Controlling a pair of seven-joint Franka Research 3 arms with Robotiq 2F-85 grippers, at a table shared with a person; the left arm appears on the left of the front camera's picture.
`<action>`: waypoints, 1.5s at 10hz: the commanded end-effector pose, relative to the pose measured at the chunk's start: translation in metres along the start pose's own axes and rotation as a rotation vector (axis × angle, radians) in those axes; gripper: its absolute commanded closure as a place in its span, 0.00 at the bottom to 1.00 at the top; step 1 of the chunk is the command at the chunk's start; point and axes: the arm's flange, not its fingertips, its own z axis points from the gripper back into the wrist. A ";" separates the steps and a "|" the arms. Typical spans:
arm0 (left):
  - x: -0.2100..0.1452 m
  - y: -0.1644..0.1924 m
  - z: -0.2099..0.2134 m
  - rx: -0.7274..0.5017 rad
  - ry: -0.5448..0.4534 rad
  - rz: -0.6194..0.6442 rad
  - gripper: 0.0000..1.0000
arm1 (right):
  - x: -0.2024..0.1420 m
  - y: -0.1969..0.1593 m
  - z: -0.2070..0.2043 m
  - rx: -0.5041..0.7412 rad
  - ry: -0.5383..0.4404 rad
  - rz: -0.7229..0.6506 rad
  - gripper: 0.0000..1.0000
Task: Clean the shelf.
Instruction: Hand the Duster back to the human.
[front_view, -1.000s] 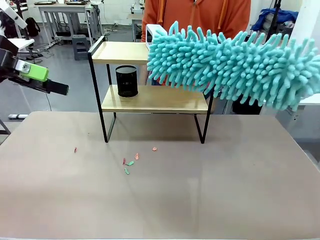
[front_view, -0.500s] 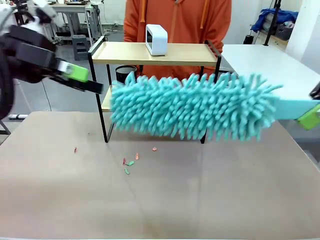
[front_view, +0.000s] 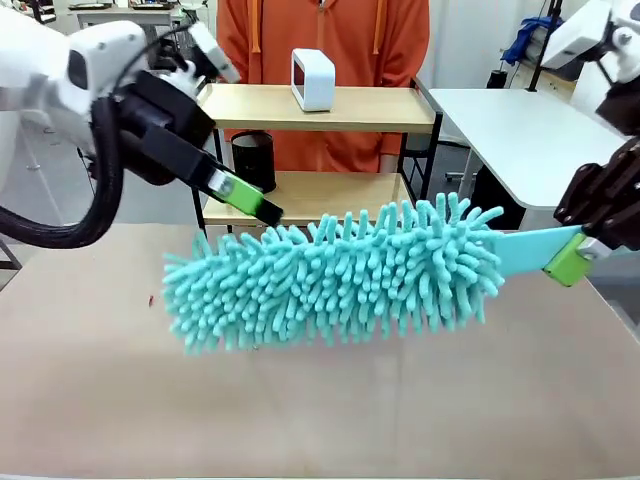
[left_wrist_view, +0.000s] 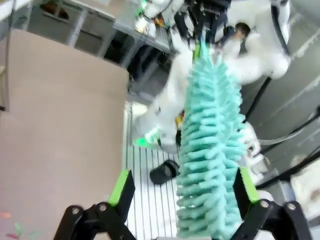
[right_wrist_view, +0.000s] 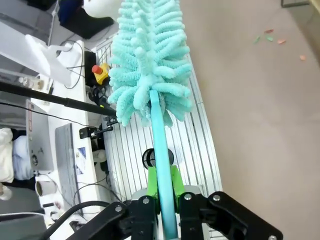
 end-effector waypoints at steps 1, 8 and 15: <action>0.010 0.000 -0.014 -0.031 0.155 -0.104 0.00 | 0.005 -0.008 0.003 0.022 0.025 0.018 0.87; 0.000 -0.007 -0.057 -0.086 0.272 -0.162 0.00 | 0.004 -0.015 0.004 0.032 0.009 -0.012 0.87; -0.004 -0.006 -0.062 -0.058 0.313 -0.166 1.00 | 0.000 -0.014 0.006 0.031 -0.004 -0.020 0.87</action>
